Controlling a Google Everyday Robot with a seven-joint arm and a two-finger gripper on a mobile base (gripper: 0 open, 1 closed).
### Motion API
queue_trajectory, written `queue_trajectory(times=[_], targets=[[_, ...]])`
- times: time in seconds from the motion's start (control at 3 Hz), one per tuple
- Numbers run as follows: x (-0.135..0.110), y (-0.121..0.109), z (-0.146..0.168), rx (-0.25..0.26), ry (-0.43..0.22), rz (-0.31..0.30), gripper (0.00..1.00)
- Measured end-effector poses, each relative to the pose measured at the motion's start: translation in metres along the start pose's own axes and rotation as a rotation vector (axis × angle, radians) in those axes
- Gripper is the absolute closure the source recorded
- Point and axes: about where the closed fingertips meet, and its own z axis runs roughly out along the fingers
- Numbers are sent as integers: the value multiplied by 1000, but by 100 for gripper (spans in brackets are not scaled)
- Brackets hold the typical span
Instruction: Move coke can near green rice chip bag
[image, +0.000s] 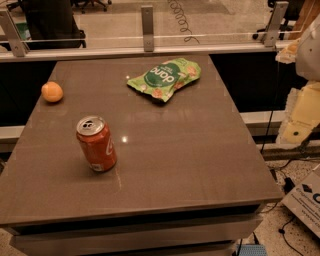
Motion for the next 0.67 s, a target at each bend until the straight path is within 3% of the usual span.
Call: queue_trajectory(times=[0.33, 0.67], targets=[[0, 0, 0, 0, 0, 0, 0], [-5, -11, -4, -12, -48, -4, 0]])
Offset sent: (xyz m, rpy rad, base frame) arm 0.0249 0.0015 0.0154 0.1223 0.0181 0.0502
